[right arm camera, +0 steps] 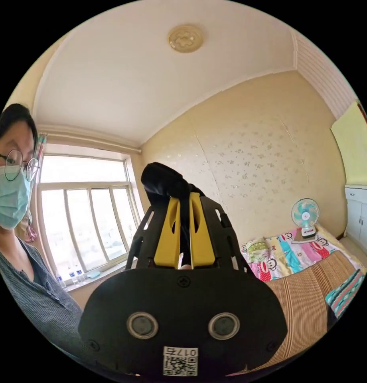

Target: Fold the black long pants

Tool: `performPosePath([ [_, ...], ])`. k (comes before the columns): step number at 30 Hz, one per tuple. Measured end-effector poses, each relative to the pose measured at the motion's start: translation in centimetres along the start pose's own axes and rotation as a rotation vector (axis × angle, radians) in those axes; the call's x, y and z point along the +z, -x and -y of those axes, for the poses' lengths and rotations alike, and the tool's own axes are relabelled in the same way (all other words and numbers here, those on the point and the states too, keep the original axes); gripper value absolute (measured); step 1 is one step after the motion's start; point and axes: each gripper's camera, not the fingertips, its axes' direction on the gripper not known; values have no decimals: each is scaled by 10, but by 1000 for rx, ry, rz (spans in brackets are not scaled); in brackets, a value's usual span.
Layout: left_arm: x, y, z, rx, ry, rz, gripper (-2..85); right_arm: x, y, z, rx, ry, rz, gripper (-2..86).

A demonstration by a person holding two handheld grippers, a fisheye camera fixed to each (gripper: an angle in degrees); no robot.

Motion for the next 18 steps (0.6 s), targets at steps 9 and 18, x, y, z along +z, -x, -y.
performPosePath([
  [9,-12,36,-17,-180,-445,36,184,67,37,-33,-91,260,-50,36],
  [18,8,54,-12,-196,-356,121,73,72,-7,-46,-16,427,85,37],
])
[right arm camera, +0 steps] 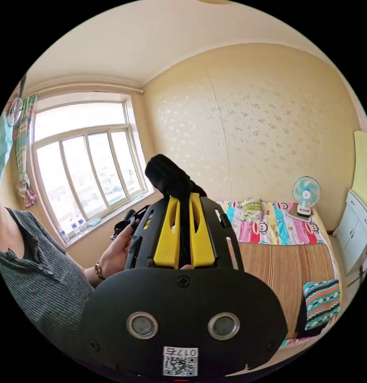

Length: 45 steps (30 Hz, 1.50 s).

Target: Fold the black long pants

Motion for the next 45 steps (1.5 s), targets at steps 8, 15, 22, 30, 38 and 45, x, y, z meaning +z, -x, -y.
performPosePath([
  [8,26,-32,40,169,521,225,64,-1,-74,-10,113,143,448,37],
  [15,-8,27,-34,-23,342,-80,96,3,-99,-7,294,-58,655,34],
  [22,-16,-23,-78,195,311,116,108,-73,-28,51,-109,-223,466,29],
  [30,-5,-60,-136,231,342,313,228,-132,22,94,-135,-354,396,27],
  [38,50,-98,-121,289,138,127,242,-192,71,110,-260,-376,435,26],
  [45,-9,-288,-120,677,-305,156,86,-262,91,99,-304,-360,263,24],
])
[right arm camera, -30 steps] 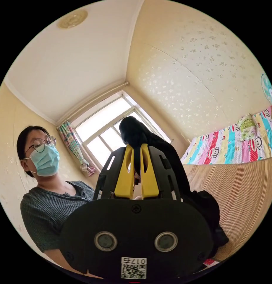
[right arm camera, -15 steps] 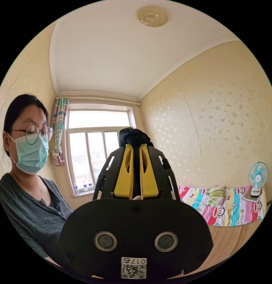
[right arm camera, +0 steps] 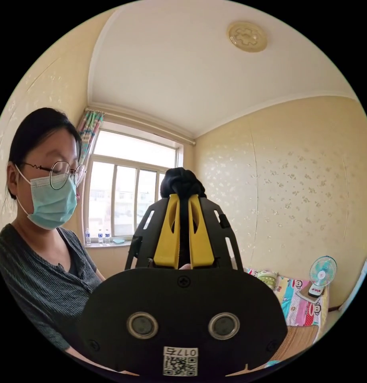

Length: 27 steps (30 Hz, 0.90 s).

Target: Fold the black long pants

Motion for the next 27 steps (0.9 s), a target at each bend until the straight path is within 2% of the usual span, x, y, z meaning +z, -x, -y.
performPosePath([
  [3,-14,-70,59,220,-65,41,78,-37,15,1,-87,-48,13,23],
  [6,-14,-127,99,376,-78,11,78,-70,42,6,-194,-107,-75,22],
  [9,-12,-161,125,420,-53,46,80,-93,61,18,-232,-127,-183,22],
  [14,-21,-157,121,421,-35,96,80,-102,64,10,-199,-100,-334,22],
  [19,-14,-80,83,330,33,345,81,-77,3,-62,-58,43,-454,24],
  [21,9,-18,95,282,102,421,80,-59,-28,-86,-34,129,-473,25],
  [22,20,5,107,238,137,419,79,-44,-59,-91,23,197,-480,25],
  [24,79,115,180,39,274,424,77,-16,-124,-84,198,290,-457,26],
  [25,98,143,202,17,301,437,77,9,-176,-75,285,341,-429,28],
  [27,172,262,279,12,418,490,85,60,-261,-61,328,397,-420,31],
])
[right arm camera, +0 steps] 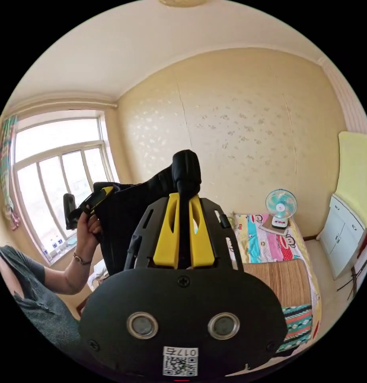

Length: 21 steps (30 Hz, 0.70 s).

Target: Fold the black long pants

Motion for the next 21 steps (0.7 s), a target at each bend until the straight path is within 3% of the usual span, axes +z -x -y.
performPosePath([
  [2,42,77,47,-143,76,35,101,66,-50,54,60,61,-17,36],
  [4,53,140,53,-259,93,76,117,113,-113,82,293,92,6,42],
  [8,58,242,-43,-271,238,227,125,150,-140,43,237,189,-172,44],
  [11,75,325,-192,-354,534,334,123,194,-170,-66,164,389,-186,40],
  [15,76,412,-443,-586,995,323,122,249,-242,-288,322,859,-116,29],
  [18,49,436,-560,-647,1194,370,118,248,-265,-442,455,1159,-16,25],
  [21,16,464,-616,-714,1288,404,118,227,-260,-540,499,1340,6,20],
])
